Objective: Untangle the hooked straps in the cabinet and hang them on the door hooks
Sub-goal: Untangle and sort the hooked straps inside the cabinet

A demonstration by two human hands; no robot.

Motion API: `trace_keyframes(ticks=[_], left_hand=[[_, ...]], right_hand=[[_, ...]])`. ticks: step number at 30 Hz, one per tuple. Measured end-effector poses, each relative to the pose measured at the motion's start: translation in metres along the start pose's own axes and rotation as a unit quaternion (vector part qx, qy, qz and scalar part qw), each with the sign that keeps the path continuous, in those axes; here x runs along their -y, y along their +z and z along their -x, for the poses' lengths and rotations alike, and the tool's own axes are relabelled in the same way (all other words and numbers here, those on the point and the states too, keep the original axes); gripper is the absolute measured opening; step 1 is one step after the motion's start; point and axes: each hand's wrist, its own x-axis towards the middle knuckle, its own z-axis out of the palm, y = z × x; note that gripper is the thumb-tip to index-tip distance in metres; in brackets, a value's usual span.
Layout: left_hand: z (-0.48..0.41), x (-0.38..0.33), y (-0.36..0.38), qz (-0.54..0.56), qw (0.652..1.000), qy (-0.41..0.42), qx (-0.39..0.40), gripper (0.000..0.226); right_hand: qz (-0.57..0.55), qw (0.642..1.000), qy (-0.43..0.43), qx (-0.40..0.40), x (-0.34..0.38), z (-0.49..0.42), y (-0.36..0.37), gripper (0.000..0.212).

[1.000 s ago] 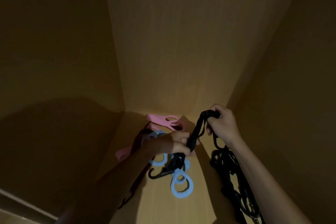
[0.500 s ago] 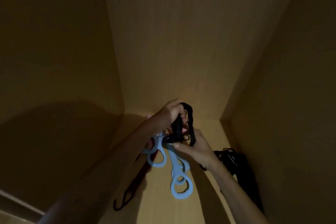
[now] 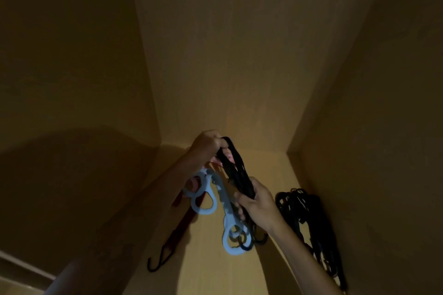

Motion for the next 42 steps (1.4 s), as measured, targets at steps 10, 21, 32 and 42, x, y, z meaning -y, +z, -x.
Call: trace_keyframes(ticks=[10, 21, 32, 42], left_hand=[[-0.011, 0.055, 0.051, -0.144, 0.974, -0.14, 0.108, 0.03], [0.004, 0.092, 0.024, -0.281, 0.95, -0.089, 0.099, 0.021], [-0.016, 0.166, -0.01, -0.693, 0.643, 0.269, 0.188, 0.043], [0.008, 0.141, -0.01, -0.573, 0.8, 0.134, 0.118, 0.029]], right_hand=[[0.254, 0.952, 0.067, -0.158, -0.051, 0.033, -0.022, 0.031], [0.542, 0.792, 0.157, -0.235, -0.082, 0.042, -0.018, 0.07], [0.661, 0.72, 0.049, -0.204, -0.108, 0.049, -0.022, 0.053], [0.638, 0.734, 0.088, -0.213, -0.098, 0.053, -0.042, 0.04]])
